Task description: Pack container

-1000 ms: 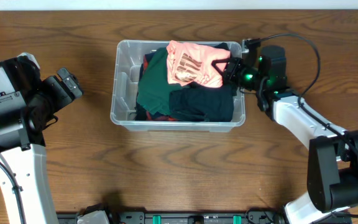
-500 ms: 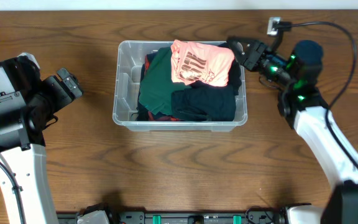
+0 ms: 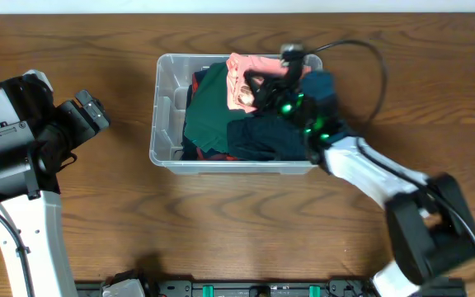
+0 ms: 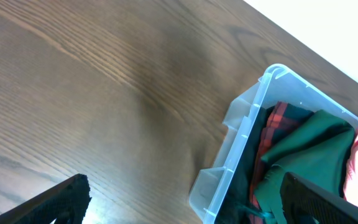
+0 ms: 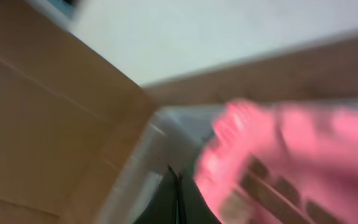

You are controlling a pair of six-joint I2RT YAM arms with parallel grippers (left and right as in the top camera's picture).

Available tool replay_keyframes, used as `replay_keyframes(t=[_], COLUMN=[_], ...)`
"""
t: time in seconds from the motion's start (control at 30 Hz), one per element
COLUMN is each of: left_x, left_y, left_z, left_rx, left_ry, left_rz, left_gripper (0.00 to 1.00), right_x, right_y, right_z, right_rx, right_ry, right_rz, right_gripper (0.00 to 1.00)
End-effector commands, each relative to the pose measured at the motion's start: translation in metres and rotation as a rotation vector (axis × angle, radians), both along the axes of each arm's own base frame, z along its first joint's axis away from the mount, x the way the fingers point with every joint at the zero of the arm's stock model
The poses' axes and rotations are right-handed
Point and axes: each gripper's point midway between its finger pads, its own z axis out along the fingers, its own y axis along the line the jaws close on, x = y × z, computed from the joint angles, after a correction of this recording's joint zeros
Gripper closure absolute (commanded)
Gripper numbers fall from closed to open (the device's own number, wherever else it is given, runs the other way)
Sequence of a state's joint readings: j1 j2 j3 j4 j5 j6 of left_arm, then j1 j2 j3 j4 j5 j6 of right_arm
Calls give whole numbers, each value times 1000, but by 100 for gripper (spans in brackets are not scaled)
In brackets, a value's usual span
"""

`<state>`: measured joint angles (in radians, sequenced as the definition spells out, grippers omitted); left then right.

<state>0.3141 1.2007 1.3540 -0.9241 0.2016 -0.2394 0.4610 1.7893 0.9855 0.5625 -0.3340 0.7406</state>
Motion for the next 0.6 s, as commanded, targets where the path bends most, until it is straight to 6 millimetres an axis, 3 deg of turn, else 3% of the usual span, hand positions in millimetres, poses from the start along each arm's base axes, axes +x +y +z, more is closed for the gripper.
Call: replay_keyframes(t=[0.0,0.07,0.13,0.23,0.33,0.43,0.57], left_x=[-1,-1,-1,-1,-1,-1,-1], left_y=[3,4,3,3,3,3,3], left_z=[-2,-2,-2,-2,-2,-2,-2], left_rx=[5,6,5,5,5,5,5], left_ry=[8,9,8,8,8,8,9], left_rz=[14,15,14,14,14,14,14], left_gripper=[2,2,2,2,2,2,2], right_x=[12,8,2,-8,-12,-17,-25], right_y=[-7,-7,-3,7,12,9,-17], right_z=[-63,-93,-108,-102,-70,-17,49], right_rx=[-81,-75,-70,-42,-1,5,-76], right_ry=[99,194,244,252,201,67,-127], right_rz=[-74,-64,-25,53,108,148,132], right_gripper=[99,99,99,99,99,98,95])
